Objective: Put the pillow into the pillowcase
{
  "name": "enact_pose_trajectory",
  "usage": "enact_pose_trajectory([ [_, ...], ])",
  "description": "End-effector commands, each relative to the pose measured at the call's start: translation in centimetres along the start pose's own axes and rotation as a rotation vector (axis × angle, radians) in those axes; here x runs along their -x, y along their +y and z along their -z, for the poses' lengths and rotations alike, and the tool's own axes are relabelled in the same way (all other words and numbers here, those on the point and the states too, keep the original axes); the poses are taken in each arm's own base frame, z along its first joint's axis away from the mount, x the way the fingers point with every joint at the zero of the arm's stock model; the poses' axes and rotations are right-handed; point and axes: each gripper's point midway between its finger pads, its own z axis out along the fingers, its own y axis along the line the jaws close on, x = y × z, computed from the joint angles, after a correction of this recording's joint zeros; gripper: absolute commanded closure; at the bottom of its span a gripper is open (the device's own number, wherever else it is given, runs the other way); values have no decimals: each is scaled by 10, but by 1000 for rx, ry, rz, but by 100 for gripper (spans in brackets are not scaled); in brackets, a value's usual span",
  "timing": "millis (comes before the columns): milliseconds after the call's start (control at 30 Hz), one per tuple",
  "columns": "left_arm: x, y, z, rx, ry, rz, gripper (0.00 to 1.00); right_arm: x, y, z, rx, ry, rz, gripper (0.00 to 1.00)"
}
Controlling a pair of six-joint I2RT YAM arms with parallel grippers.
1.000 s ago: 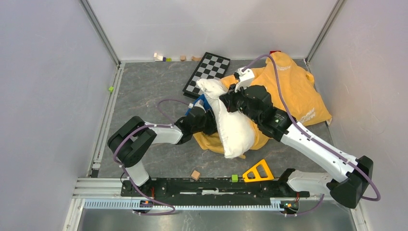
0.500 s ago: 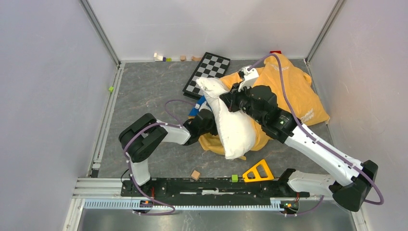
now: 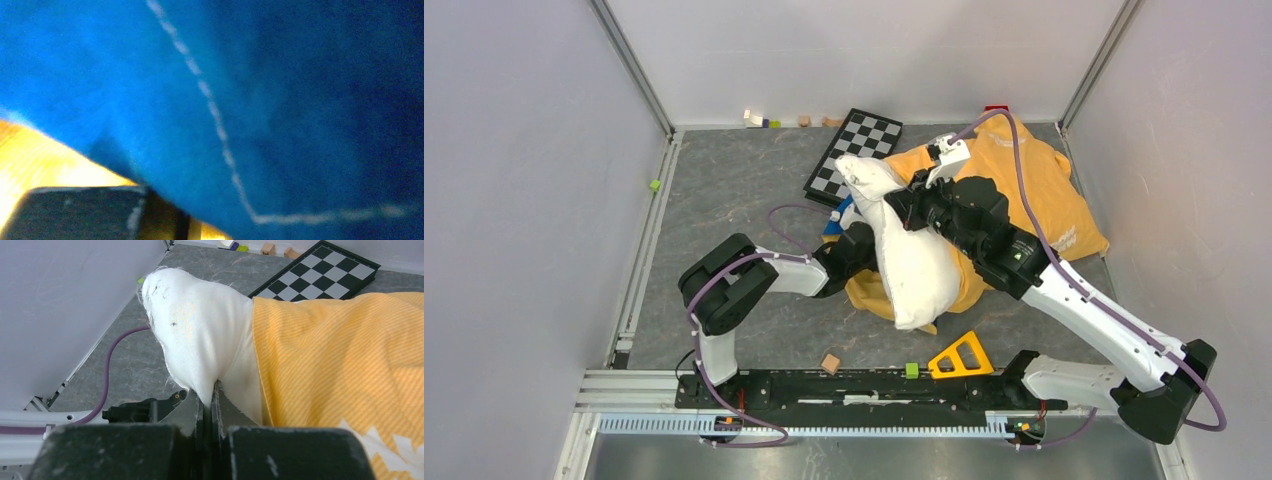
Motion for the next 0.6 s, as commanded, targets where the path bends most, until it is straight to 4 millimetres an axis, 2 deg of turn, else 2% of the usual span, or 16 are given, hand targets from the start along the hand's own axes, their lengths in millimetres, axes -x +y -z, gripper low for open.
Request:
enact_pose_trajectory([
  [0, 9, -12, -5, -17, -61, 42, 85, 87, 31, 28, 106, -250, -60, 100],
  [67, 12, -15, 1, -26, -63, 23, 95, 83, 21, 27, 52, -239, -42, 100],
  [100, 12, -15, 6, -30, -63, 17, 97, 82, 16, 27, 25, -235, -25, 100],
  [233, 18, -18, 37, -55, -77, -9, 98, 82, 3, 27, -39, -234, 19, 100],
  [433, 23, 7, 83, -19, -104, -39, 98, 68, -19, 24, -143, -192, 83, 100],
  [567, 20, 15, 94, -26, -92, -58, 98, 62, -13, 21, -106, -188, 72, 100],
])
